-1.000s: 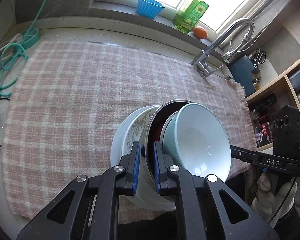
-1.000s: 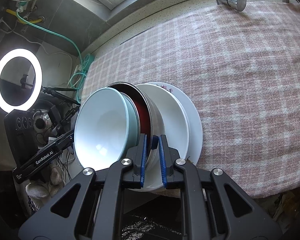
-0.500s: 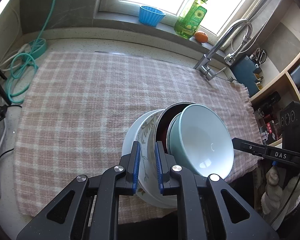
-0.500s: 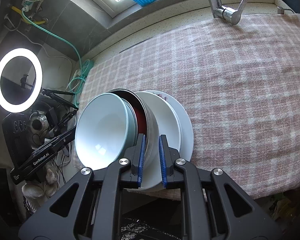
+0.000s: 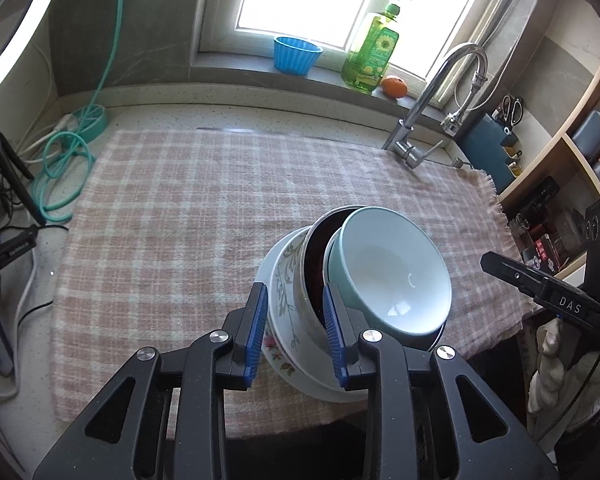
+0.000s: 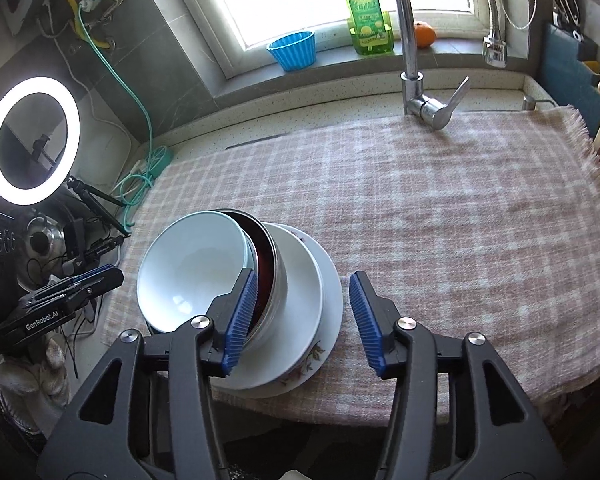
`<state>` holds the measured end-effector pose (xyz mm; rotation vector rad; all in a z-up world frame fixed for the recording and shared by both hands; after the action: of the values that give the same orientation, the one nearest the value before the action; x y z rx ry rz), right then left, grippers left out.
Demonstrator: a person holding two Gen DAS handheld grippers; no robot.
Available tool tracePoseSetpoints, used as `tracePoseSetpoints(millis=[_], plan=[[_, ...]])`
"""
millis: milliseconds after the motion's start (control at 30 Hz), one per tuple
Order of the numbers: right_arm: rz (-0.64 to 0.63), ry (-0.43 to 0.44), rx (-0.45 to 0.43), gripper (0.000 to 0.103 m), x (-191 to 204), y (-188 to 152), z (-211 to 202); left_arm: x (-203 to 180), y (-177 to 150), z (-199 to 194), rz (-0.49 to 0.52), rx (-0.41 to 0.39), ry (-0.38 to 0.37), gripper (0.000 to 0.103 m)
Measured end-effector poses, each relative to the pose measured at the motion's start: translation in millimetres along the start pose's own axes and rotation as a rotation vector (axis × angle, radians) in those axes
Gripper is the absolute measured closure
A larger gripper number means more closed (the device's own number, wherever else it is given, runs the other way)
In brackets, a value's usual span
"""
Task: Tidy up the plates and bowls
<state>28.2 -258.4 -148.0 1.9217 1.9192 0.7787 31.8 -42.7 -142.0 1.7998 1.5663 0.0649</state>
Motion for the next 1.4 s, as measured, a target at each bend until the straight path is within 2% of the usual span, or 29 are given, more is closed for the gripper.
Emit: tracePoseSetpoints(millis=[67, 100, 133, 167, 333, 1400], plan=[[-0.005, -0.013, -0.026, 0.051, -1, 1, -6, -6, 1, -5, 0.019, -0.017, 0.009, 0.069], [-0.004, -0.015, -0.039, 0.048, -1, 1, -9, -8, 2, -8, 0.026, -0.025, 0.013, 0.059], [-0.001, -0.018, -0.052, 0.041, -2, 2, -12, -11, 3, -11, 0.033, -0.036, 0.016, 0.050], [0.002, -0.020, -0.065, 0.034, -3, 2, -15, -13, 3, -13, 0.039, -0.047, 0.019, 0.047], [0.029, -0.025, -0.113, 0.015, -7, 6, -27, -21, 5, -22, 0.072, -0.079, 0.048, 0.027], [0.043, -0.016, -0.089, 0.014, -5, 10, -15, -22, 8, -16, 0.069, -0.071, 0.053, 0.026]])
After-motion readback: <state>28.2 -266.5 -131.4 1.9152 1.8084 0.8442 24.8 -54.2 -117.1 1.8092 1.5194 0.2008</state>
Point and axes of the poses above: each gripper's, at about its wrist camera, not at the fingertips, and z roughly the way its jaws point, x to its left, y to its top, the point moved 10 cm from there along z, roughly the way its jaws point, and after that the axes turned 11 degrees about -y, right-handed, at the moved point
